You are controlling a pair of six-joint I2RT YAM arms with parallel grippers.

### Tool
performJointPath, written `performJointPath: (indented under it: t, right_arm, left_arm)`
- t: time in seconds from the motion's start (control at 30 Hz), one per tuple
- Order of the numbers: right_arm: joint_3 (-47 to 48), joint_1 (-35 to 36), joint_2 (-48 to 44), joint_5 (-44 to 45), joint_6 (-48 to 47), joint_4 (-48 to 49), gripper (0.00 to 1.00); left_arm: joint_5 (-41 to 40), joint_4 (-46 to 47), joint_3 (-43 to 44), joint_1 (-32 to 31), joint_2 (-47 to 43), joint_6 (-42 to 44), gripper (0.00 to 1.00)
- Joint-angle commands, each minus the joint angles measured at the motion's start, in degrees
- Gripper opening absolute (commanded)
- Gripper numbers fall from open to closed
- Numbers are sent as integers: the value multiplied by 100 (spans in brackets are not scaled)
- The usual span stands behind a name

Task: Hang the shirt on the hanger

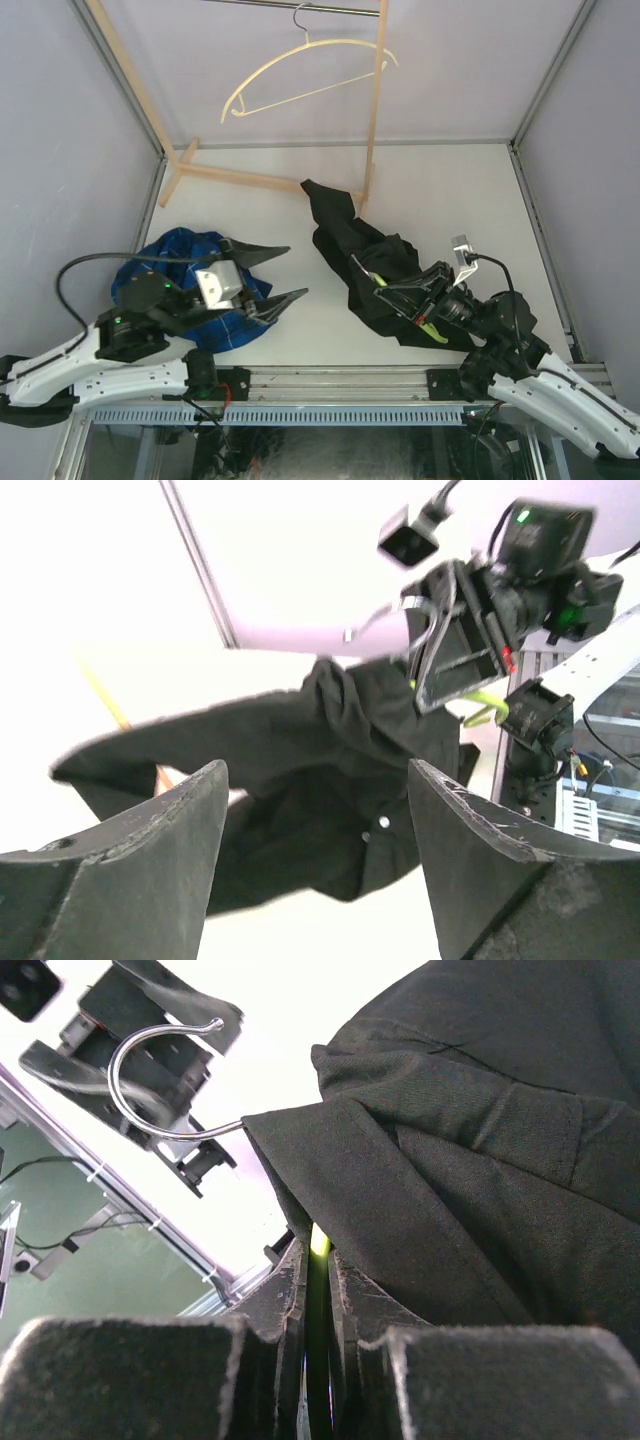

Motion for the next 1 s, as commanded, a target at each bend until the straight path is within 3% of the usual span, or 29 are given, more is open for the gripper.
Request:
performJointPath:
  t: [0.0,0.27,0.43,0.77,0.97]
  right_arm:
    - [338,34,94,-361,-83,214,0]
    - [871,34,510,-1232,-515,-361,0]
    - [891,32,595,-1377,-453,-341,0]
    - [903,49,896,-1640,-296,-191,0]
    - [910,83,1062,-1713,-291,-113,0]
  left_arm:
    - [854,-238,624,-14,-96,1224,75]
    - [2072,-2351,2467,-14,961,2230,70]
    - [2835,-3332,3121,-15,1679,2461,65]
    - [2912,-3342,3250,-15,2087,2652,63]
    - [2818,-3176,3216,-18,2215,2613,56]
